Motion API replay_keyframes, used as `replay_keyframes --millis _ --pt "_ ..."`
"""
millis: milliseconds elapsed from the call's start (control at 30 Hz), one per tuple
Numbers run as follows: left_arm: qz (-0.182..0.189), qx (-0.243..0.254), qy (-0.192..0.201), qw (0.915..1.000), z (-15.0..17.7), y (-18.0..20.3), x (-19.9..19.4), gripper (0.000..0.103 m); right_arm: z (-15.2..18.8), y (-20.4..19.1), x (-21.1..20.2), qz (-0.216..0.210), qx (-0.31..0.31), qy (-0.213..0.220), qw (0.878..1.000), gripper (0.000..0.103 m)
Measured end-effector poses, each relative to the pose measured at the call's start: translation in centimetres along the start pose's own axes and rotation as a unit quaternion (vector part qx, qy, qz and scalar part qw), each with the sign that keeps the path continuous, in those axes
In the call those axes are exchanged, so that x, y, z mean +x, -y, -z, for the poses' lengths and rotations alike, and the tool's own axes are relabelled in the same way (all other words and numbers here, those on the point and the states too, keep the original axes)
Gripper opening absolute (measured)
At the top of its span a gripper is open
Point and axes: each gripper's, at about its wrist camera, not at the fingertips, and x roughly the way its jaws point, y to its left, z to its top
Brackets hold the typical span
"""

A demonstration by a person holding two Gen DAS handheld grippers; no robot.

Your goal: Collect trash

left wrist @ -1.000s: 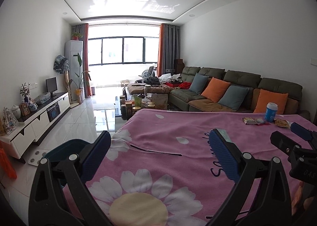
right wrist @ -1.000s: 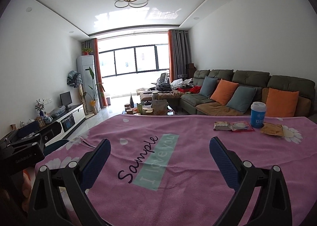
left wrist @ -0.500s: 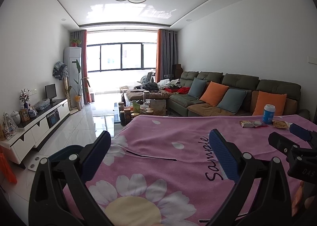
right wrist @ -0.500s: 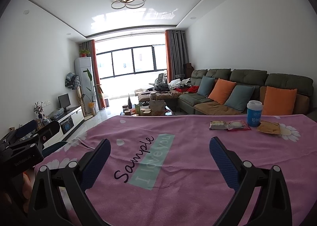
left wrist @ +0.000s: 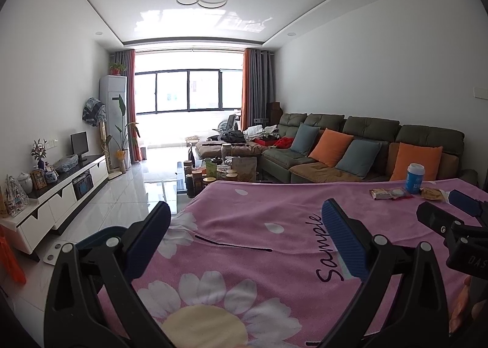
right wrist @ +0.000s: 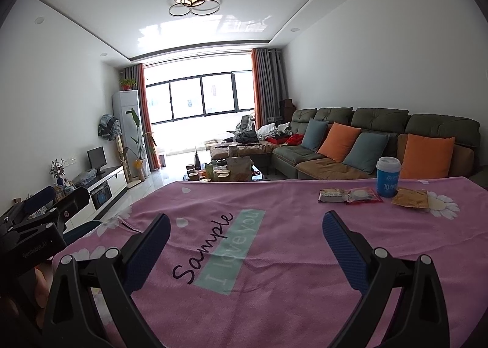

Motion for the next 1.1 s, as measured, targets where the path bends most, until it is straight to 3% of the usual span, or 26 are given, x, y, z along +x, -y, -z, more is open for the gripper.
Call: replay_keyframes --millis 1100 --pt "-0.012 -0.005 0.001 0.9999 -0.03 0.09 0.12 0.098 -0.4 -0.16 -0.11 0.002 0.002 0.004 1.0 0.096"
